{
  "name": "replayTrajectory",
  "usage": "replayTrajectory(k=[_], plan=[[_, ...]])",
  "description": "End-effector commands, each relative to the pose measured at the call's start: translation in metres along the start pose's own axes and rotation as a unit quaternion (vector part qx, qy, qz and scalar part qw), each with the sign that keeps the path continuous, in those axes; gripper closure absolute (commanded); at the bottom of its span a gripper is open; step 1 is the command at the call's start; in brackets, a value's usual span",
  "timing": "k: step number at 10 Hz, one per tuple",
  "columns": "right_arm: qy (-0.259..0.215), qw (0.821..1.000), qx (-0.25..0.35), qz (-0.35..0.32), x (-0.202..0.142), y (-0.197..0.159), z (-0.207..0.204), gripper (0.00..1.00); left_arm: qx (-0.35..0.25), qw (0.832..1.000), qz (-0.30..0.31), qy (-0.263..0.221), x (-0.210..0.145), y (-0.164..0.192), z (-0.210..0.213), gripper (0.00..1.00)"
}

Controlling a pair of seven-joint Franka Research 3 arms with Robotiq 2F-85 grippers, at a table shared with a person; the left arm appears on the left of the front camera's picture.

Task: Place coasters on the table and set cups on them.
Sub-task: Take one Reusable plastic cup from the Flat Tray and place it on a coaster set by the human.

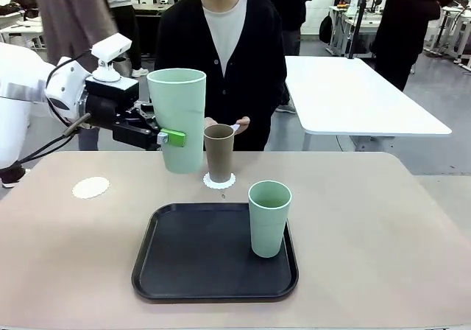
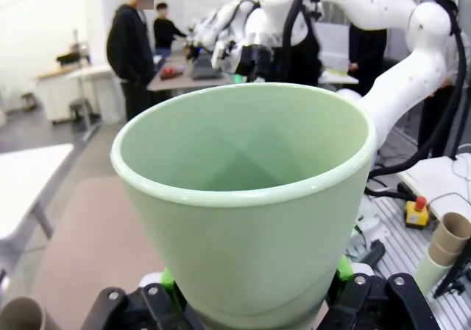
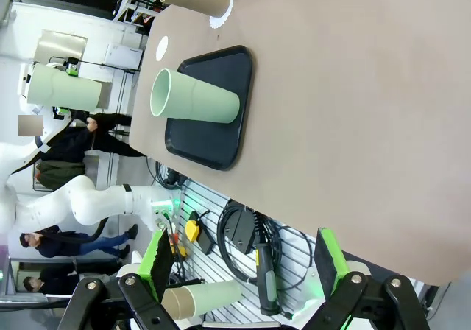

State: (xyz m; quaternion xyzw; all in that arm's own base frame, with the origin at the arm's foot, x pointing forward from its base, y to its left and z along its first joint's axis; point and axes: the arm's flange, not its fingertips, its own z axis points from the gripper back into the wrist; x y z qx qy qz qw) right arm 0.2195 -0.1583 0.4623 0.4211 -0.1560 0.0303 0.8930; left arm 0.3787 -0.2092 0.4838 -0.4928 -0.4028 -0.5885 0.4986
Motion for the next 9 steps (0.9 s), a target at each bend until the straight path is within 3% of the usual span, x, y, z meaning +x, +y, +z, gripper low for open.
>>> replayTrajectory(k=[1,2,3,5,7,9], plan=[[-0.006,1.0,0.013,0.009,0.001,0.0,0.0,0.0,0.001,1.0,-0.003,0.0,0.002,-0.001,0.001,0.15],[-0.006,1.0,0.013,0.009,0.001,0.0,0.0,0.0,0.011,0.999,-0.027,0.013,-0.006,0.034,0.046,0.15],[-0.006,1.0,0.013,0.009,0.001,0.0,0.0,0.0,0.064,0.997,-0.036,0.02,-0.008,0.06,0.1,0.15],[-0.006,1.0,0.013,0.009,0.001,0.0,0.0,0.0,0.131,0.991,-0.027,0.009,-0.019,0.084,0.195,0.15],[-0.006,1.0,0.013,0.009,0.001,0.0,0.0,0.0,0.164,0.986,-0.011,-0.007,-0.029,0.079,0.269,0.15],[-0.006,1.0,0.013,0.009,0.001,0.0,0.0,0.0,0.195,0.981,-0.004,-0.012,-0.05,0.076,0.314,0.15]])
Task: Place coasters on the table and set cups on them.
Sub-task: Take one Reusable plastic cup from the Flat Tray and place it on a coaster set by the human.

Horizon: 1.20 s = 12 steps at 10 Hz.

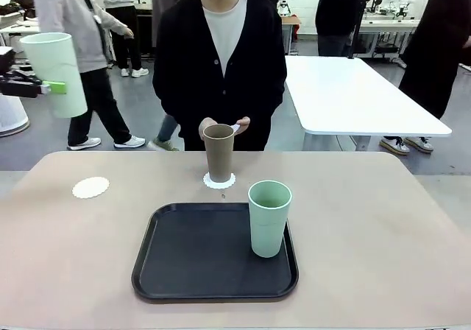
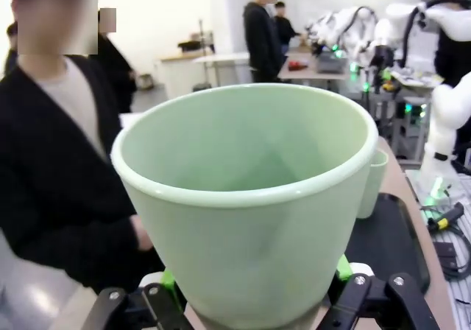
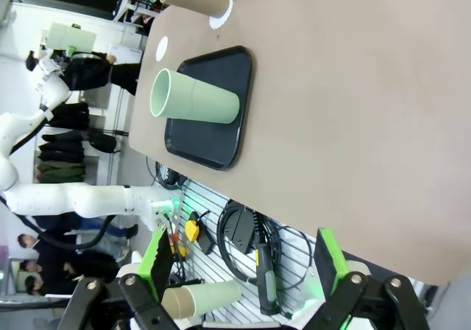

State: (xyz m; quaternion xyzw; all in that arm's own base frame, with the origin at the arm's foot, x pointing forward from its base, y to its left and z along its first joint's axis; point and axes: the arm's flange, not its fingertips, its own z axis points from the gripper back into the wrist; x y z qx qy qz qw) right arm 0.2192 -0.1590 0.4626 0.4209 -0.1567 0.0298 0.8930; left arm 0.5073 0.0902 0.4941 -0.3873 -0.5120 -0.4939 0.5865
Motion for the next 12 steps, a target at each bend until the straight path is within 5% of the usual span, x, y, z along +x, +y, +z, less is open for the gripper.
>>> replayTrajectory(k=[1,5,12], plan=[[-0.005,1.0,0.014,0.009,0.001,0.0,0.0,0.0,0.013,1.0,0.006,-0.012,-0.013,0.009,0.013,0.15],[-0.005,1.0,0.014,0.009,0.001,0.0,0.0,0.0,0.049,0.999,0.007,-0.021,-0.026,0.011,0.029,0.15],[-0.005,1.0,0.014,0.009,0.001,0.0,0.0,0.0,0.024,1.0,0.003,0.002,-0.053,0.028,0.018,0.15]])
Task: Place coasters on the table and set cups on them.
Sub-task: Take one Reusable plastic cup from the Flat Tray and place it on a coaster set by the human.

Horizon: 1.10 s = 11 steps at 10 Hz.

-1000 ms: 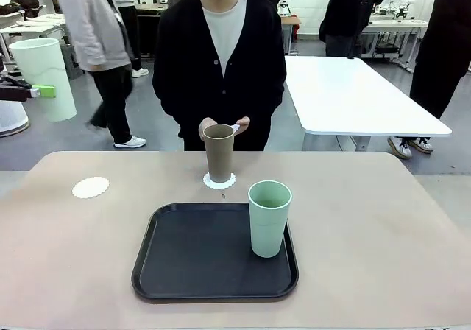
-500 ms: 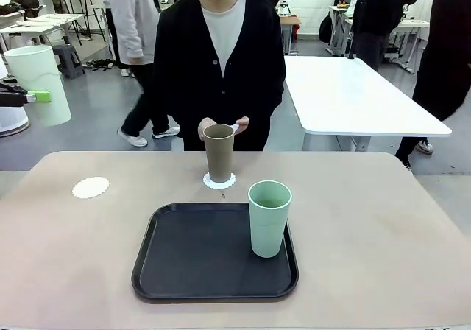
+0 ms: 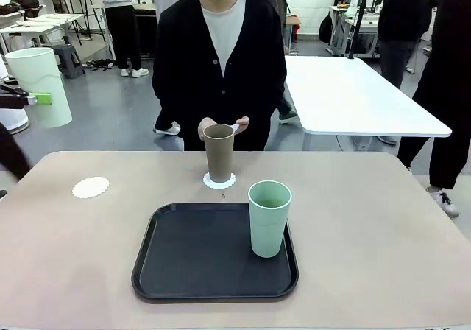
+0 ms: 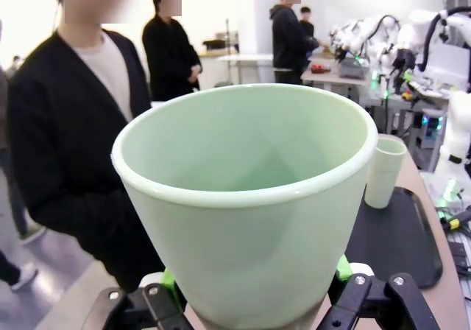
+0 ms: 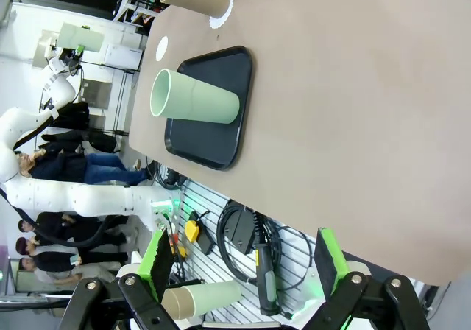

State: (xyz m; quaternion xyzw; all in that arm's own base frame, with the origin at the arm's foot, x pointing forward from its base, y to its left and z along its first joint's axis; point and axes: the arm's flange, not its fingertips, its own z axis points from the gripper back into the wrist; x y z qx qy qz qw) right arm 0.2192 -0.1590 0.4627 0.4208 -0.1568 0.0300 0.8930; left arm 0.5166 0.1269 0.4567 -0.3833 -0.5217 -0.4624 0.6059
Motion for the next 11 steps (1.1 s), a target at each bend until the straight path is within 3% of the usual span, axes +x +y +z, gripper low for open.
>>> replayTrajectory(k=[1,6,11], plan=[[-0.005,1.0,0.014,0.009,0.001,0.0,0.0,0.0,-0.008,0.999,-0.028,0.015,-0.027,0.027,-0.015,0.15],[-0.005,1.0,0.014,0.009,0.001,0.0,0.0,0.0,-0.013,0.999,-0.031,0.02,-0.092,0.057,-0.018,0.15],[-0.005,1.0,0.014,0.009,0.001,0.0,0.0,0.0,-0.033,0.999,-0.02,0.025,-0.15,0.036,-0.024,0.15]])
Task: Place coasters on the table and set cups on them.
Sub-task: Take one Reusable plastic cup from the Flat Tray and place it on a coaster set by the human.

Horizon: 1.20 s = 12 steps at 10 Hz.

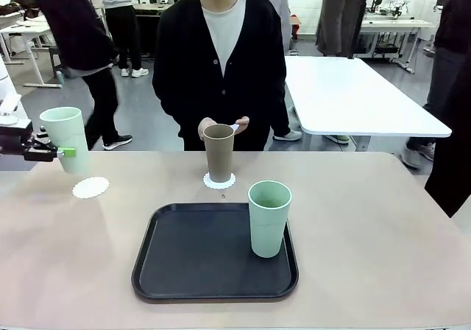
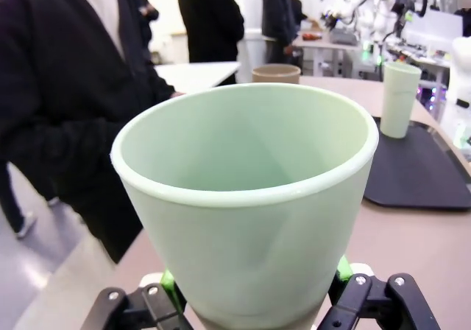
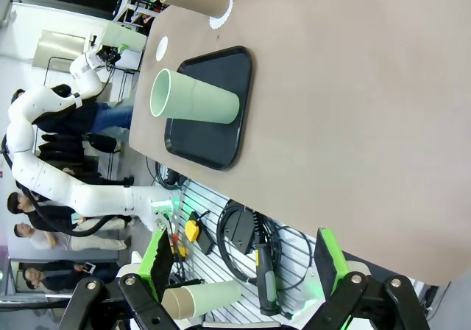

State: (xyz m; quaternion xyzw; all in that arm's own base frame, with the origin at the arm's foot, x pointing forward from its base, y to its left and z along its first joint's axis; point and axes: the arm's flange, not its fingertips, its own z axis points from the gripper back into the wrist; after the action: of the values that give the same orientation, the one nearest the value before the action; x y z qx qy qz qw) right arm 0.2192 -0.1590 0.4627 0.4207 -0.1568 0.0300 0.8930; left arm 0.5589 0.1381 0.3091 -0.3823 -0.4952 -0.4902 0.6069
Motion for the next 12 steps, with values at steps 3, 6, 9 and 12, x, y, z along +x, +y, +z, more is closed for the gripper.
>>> replayTrajectory(k=[3,6,9,12], plan=[[-0.005,1.0,0.014,0.009,0.001,0.0,0.0,0.0,-0.018,1.0,-0.011,-0.014,-0.028,-0.003,-0.007,0.15],[-0.005,1.0,0.014,0.009,0.001,0.0,0.0,0.0,-0.033,0.999,-0.008,-0.026,-0.043,-0.006,-0.014,0.15],[-0.005,1.0,0.014,0.009,0.001,0.0,0.0,0.0,-0.04,0.999,-0.002,-0.018,-0.053,-0.004,-0.018,0.15],[-0.005,1.0,0.014,0.009,0.001,0.0,0.0,0.0,-0.051,0.998,-0.012,-0.026,-0.059,-0.007,-0.022,0.15]])
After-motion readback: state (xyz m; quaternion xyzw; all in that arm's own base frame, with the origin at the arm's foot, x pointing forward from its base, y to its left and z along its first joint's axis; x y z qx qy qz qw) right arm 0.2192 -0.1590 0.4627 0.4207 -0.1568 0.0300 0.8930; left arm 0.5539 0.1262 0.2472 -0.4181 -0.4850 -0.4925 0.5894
